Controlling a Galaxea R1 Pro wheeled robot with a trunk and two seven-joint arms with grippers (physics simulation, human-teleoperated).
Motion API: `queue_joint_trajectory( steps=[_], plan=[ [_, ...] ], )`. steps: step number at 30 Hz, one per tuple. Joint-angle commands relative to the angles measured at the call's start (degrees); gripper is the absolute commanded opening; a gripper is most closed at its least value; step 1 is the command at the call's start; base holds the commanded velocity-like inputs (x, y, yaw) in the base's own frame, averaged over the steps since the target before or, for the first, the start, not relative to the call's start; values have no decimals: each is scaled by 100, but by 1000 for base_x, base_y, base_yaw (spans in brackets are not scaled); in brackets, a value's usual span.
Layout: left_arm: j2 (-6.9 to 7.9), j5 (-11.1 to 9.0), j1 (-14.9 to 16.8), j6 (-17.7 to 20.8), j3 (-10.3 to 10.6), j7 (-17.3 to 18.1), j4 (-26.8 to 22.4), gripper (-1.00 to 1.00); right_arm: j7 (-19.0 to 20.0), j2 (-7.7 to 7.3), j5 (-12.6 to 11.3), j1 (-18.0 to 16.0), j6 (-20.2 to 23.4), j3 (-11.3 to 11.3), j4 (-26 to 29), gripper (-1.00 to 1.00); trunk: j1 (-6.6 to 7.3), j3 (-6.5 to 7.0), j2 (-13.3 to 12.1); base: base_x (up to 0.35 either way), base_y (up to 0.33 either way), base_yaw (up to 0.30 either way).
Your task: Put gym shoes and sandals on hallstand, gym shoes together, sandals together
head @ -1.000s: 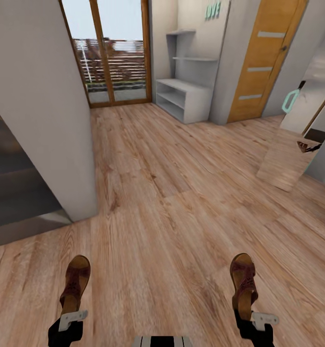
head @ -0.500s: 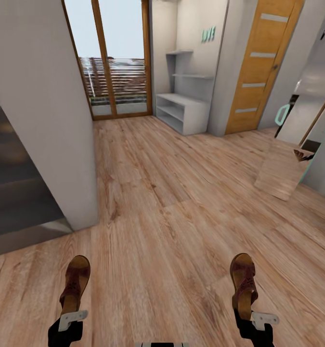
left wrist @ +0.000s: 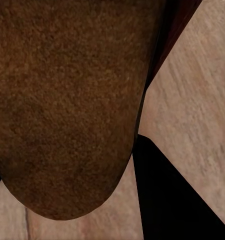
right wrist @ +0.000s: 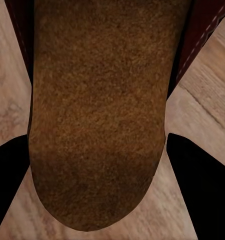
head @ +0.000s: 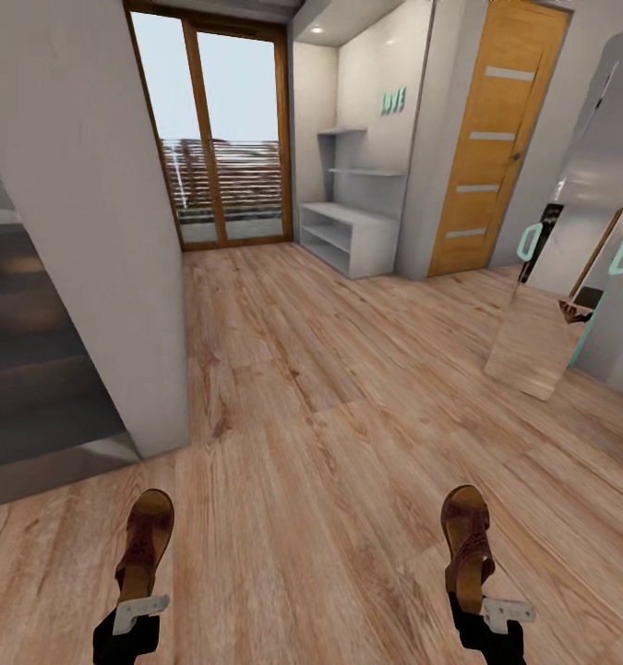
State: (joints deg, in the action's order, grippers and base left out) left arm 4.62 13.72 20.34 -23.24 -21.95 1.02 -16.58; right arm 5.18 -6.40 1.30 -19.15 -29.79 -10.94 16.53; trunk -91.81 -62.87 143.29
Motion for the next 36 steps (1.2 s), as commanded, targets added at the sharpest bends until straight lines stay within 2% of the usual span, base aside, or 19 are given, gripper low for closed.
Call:
queue_joint_trajectory(
  steps=[1, 36],
  plan=[
    [-4, 78, 5, -21, -49, 11, 5, -100, 54, 1, 12, -3, -18, -49, -6, -100, 1, 2, 2, 22, 0, 0],
    [-7, 78, 5, -20, -46, 12, 6, -100, 65, -10, 20, -1, -15, -40, -10, -100, 1, 14, 2, 292, -96, 0]
  ],
)
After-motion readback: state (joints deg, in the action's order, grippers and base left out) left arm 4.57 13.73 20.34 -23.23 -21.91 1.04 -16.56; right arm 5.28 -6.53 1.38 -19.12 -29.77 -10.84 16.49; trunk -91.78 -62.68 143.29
